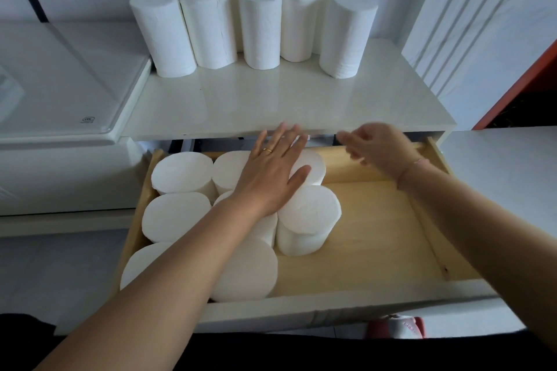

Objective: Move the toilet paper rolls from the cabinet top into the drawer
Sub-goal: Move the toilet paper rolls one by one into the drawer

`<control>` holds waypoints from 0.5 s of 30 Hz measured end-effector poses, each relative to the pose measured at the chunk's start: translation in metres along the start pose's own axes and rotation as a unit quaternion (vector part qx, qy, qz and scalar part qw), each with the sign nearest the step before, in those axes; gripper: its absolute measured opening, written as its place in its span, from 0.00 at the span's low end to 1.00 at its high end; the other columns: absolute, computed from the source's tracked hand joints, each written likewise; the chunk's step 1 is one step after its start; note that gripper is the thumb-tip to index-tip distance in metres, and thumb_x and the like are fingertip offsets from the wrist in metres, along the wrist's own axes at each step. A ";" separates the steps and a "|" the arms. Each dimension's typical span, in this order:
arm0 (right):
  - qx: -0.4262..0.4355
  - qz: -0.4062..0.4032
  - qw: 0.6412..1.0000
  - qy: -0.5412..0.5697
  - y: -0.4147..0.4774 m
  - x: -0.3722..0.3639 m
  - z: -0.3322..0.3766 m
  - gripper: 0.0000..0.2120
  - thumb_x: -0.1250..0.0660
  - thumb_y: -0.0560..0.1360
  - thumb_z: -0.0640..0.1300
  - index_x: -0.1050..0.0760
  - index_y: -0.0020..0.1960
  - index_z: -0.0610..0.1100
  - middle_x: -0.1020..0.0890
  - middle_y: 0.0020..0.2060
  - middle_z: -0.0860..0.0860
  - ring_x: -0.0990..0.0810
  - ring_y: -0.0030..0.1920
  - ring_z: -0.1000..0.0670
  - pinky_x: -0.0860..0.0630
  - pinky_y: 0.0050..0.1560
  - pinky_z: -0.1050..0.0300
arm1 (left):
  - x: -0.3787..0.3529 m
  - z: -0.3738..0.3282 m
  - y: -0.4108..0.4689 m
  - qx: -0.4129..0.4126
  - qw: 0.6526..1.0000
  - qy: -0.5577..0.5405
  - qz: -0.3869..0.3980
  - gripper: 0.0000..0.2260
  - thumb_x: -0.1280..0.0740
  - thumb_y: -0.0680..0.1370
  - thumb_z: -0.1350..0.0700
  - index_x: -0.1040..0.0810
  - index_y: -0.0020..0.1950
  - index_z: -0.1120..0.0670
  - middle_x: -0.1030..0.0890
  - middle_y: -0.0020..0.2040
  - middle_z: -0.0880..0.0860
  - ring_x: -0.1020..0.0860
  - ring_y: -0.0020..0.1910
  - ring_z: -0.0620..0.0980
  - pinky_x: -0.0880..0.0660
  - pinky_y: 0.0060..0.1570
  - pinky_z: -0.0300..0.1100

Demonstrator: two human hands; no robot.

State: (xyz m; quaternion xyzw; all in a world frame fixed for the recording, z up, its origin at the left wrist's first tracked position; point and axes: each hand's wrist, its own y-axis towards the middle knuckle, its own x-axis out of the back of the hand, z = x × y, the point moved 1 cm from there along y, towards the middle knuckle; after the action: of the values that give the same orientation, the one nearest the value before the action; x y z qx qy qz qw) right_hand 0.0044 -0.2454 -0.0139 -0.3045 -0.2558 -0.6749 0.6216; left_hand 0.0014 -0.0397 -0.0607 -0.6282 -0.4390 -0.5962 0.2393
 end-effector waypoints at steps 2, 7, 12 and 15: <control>0.027 -0.075 0.996 0.043 0.021 0.012 0.004 0.15 0.31 0.73 0.57 0.22 0.46 0.44 0.19 0.39 0.52 0.22 0.39 0.51 0.28 0.40 0.63 | 0.000 0.002 0.008 0.006 1.000 0.010 0.007 0.26 0.52 0.81 0.43 0.53 0.77 0.50 0.55 0.78 0.48 0.61 0.76 0.47 0.66 0.72 0.46; 0.004 -0.145 0.984 0.108 0.085 0.014 0.003 0.33 0.27 0.71 0.54 0.35 0.68 0.42 0.28 0.64 0.45 0.28 0.64 0.50 0.31 0.64 0.56 | -0.011 0.005 0.019 0.031 0.999 0.029 0.012 0.28 0.53 0.81 0.42 0.57 0.77 0.49 0.58 0.78 0.48 0.63 0.76 0.48 0.69 0.71 0.48; -0.041 -0.160 0.976 0.145 0.148 0.006 0.003 0.44 0.25 0.69 0.55 0.45 0.75 0.43 0.37 0.73 0.47 0.35 0.72 0.48 0.36 0.70 0.55 | -0.018 0.000 0.016 0.032 0.997 0.059 -0.026 0.29 0.54 0.79 0.41 0.54 0.77 0.51 0.53 0.78 0.50 0.58 0.76 0.52 0.65 0.72 0.52; -0.048 -0.176 0.967 0.180 0.174 -0.002 0.009 0.46 0.25 0.67 0.55 0.47 0.75 0.42 0.36 0.72 0.47 0.33 0.70 0.47 0.35 0.68 0.55 | -0.019 0.000 0.016 0.032 0.997 0.059 -0.025 0.29 0.55 0.78 0.41 0.54 0.77 0.51 0.53 0.78 0.50 0.58 0.76 0.52 0.64 0.73 0.52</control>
State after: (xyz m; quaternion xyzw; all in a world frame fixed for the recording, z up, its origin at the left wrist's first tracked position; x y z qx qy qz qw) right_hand 0.1781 -0.2547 -0.0147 -0.1575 -0.1565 -0.8290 0.5132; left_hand 0.0169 -0.0526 -0.0755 -0.5728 -0.4586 -0.6238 0.2693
